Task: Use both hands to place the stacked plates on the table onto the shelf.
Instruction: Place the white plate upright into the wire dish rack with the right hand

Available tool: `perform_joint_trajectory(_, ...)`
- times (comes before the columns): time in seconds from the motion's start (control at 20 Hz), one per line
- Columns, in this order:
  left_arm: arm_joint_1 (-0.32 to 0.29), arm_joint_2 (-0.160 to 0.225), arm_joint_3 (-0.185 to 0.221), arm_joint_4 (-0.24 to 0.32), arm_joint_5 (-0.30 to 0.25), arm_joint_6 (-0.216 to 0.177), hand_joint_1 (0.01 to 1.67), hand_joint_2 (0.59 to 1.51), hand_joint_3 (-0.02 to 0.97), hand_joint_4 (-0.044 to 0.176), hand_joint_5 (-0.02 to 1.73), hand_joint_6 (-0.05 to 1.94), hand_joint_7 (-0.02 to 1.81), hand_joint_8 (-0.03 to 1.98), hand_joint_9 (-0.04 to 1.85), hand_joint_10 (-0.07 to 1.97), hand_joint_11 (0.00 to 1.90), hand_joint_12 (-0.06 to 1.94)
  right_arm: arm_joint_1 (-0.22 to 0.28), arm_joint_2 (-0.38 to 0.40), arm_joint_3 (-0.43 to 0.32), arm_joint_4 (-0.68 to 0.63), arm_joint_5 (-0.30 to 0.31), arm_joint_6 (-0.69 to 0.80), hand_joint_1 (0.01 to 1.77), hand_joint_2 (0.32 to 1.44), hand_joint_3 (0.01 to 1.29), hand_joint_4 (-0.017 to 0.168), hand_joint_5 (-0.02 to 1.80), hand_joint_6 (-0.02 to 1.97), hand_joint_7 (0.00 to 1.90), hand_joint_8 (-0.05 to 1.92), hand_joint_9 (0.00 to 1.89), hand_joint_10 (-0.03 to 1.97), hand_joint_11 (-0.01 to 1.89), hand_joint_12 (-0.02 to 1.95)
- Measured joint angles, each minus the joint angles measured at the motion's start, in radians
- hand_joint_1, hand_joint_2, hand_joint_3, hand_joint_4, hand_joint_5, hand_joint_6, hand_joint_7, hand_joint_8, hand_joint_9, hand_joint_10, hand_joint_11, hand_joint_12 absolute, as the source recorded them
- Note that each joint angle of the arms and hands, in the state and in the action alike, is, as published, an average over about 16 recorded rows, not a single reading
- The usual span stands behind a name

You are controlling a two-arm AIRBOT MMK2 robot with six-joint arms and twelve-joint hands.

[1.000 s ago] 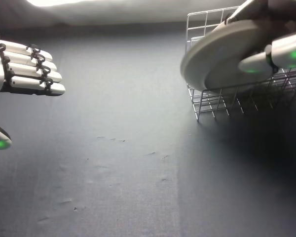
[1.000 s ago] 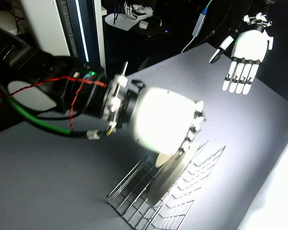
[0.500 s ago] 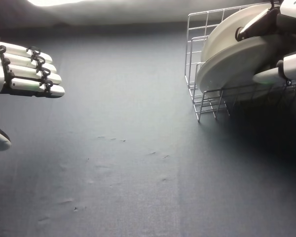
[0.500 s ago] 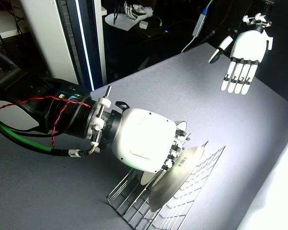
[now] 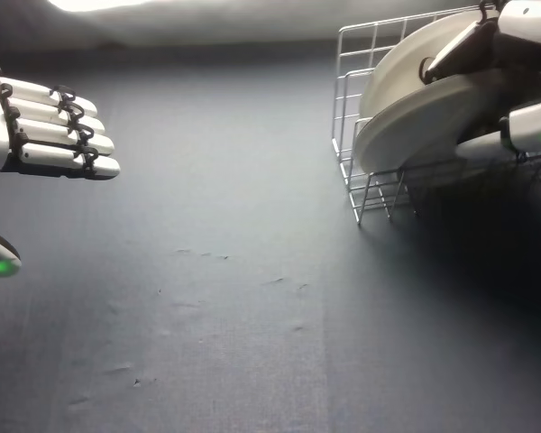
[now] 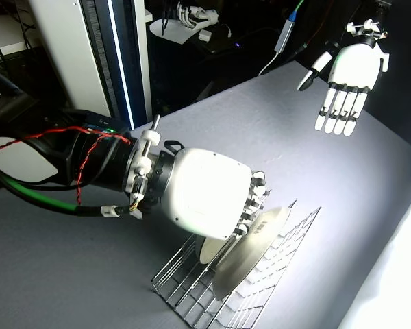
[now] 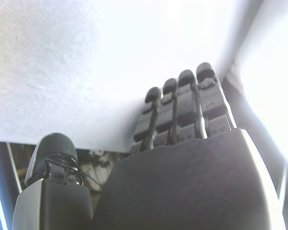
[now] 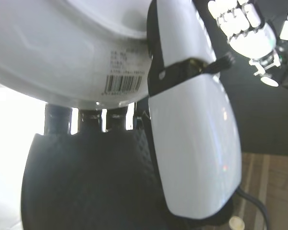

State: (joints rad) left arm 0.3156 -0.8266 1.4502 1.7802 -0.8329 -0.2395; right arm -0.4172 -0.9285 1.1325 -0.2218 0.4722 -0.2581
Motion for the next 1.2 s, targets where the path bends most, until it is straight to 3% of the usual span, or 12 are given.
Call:
perform_joint_trajectory(0.4, 0.000, -0.006, 0.001, 0.001, -0.007, -0.003, 0.02, 1.140, 0.020, 0.003, 0.02, 0.01, 0.02, 0.01, 0.02, 0.01, 0.02, 0.01, 0.013, 0.002, -0.021, -0.025, -0.001, -0.001, 1.32, 1.02, 0.01, -0.006, 0.90, 0.82, 0.95, 1.16, 1.02, 1.08, 0.95, 1.43)
perform_joint_trajectory(1.2, -0.003, -0.007, -0.005, 0.009, -0.014, -0.005, 0.02, 1.141, 0.020, 0.003, 0.02, 0.01, 0.02, 0.01, 0.02, 0.02, 0.02, 0.01, 0.003, 0.010, -0.023, 0.073, -0.029, 0.017, 1.32, 1.02, 0.01, -0.002, 0.91, 0.88, 0.93, 1.13, 1.00, 1.03, 0.92, 1.39)
